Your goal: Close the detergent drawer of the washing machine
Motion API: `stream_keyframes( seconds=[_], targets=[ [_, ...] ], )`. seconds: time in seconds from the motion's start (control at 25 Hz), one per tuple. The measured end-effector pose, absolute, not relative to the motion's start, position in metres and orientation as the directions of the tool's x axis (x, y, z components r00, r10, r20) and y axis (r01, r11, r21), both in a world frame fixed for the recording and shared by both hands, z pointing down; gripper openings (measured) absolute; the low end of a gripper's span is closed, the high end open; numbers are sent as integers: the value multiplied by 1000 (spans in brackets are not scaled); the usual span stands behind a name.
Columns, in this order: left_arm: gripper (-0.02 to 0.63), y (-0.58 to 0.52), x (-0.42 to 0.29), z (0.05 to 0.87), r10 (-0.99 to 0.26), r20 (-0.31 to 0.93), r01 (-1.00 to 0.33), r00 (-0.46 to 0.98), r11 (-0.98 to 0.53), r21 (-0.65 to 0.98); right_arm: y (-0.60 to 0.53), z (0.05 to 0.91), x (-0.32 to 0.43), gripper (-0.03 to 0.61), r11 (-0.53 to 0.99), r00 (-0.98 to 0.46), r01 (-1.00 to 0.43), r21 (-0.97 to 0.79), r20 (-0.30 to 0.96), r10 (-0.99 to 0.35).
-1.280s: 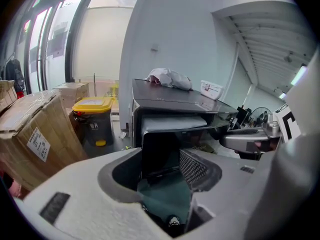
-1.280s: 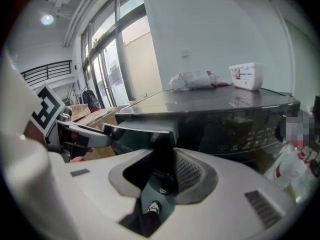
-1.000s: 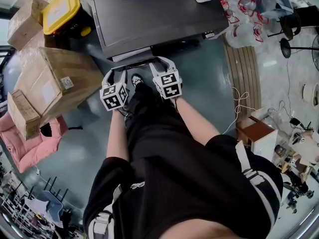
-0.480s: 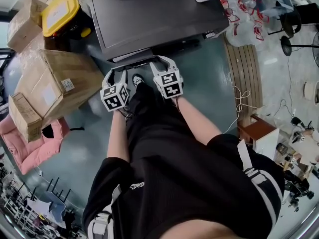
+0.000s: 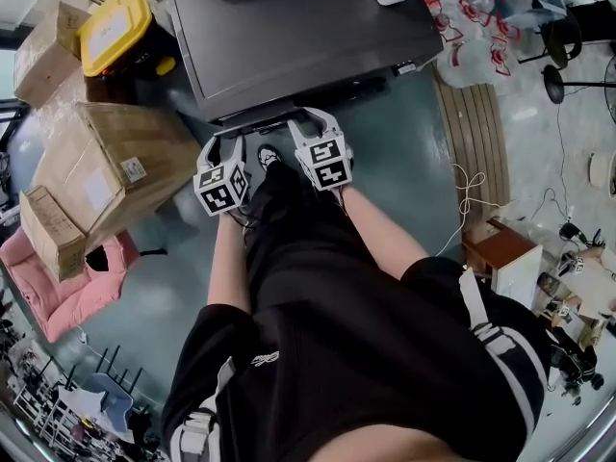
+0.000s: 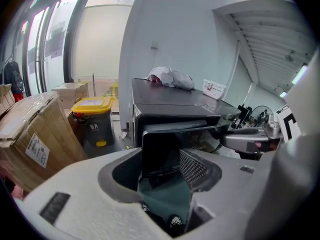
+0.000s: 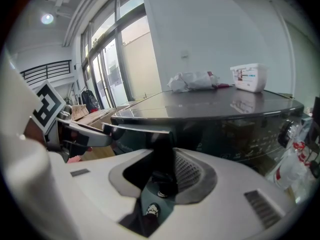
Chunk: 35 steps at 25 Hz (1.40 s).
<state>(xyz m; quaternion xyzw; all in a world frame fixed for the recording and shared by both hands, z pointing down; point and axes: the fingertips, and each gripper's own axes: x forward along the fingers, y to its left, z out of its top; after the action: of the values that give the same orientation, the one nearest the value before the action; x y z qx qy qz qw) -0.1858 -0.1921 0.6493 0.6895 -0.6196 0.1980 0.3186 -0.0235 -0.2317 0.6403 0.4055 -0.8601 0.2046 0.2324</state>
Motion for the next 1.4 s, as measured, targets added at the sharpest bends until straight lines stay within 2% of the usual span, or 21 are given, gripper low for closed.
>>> stream_keyframes(
  seconds=[1.4],
  targets=[
    [235,-209,-189,650,-726,669,-980,158,-32,197,-247,641,-28,117,565,-553,-806,-178,568,-609]
  ],
)
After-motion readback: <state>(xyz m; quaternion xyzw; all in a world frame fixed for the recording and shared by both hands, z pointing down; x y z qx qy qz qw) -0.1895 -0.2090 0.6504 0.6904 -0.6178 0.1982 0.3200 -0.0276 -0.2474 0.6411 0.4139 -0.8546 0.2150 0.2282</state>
